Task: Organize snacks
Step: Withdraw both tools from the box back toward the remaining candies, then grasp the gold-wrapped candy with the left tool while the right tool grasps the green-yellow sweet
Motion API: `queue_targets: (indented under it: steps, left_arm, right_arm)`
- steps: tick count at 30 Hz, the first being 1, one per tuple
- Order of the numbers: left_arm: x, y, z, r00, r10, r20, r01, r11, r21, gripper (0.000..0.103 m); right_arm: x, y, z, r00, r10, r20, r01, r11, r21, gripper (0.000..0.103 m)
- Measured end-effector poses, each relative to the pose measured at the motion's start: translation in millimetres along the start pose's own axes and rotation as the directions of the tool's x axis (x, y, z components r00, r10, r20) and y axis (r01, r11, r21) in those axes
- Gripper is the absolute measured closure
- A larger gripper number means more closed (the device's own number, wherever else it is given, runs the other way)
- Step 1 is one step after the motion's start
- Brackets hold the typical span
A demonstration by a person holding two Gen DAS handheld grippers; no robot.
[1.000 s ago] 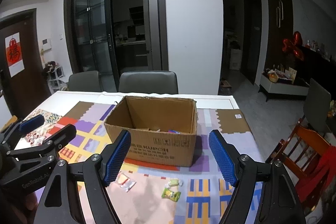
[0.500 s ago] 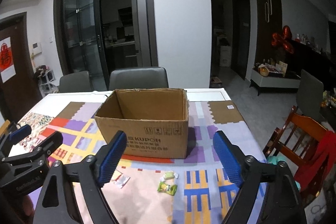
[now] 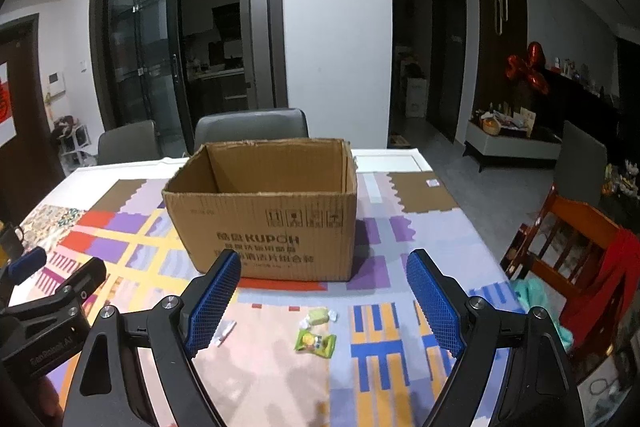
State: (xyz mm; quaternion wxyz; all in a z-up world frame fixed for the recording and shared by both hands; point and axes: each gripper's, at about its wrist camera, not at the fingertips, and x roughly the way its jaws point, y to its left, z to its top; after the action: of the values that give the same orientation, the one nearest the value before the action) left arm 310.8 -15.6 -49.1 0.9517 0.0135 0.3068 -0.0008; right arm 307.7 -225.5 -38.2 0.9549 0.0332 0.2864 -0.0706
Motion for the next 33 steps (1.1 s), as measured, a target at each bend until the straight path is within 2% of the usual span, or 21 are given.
queue_targets:
  steps: [15,21,33]
  left_arm:
    - [51,6,-40,0.995,0.035,-0.089,-0.034,0.999,0.013,0.006]
    - [71,9,-54,0.992,0.023,-0.122,-0.023,1.000,0.003,0.007]
    - [102,11,-64,0.982,0.045,-0.182,-0.045,0.999,0.004,0.012]
  right_arm:
    - [44,1,-41,0.995,-0.024,-0.101,0.026,0.999,0.022,0.017]
    - [62,4,-58,0.989,-0.039,-0.144,0.042,0.999,0.019,0.017]
    - [90,10,-77,0.977,-0.070,-0.202,0.074,0.997,0.013,0.017]
